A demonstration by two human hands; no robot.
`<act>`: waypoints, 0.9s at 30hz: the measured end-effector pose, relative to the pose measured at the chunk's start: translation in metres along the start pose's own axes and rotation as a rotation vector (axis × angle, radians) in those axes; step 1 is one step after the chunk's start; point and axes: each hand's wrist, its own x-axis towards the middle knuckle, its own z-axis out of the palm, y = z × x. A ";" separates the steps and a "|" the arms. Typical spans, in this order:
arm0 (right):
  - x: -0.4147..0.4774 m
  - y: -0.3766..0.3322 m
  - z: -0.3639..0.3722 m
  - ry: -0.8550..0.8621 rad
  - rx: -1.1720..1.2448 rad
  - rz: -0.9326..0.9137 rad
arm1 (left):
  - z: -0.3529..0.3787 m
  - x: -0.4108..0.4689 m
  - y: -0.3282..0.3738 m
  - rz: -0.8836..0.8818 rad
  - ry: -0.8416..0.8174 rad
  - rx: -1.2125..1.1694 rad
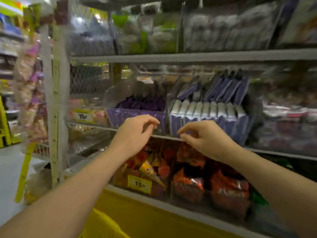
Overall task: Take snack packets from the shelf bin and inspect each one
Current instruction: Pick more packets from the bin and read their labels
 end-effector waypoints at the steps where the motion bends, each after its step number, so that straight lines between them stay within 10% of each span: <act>1: 0.004 0.006 -0.019 0.024 -0.030 0.006 | 0.001 0.014 0.013 0.028 -0.001 0.017; 27: 0.155 0.130 -0.098 -0.094 -0.826 0.150 | 0.090 0.233 0.023 0.426 -0.207 0.762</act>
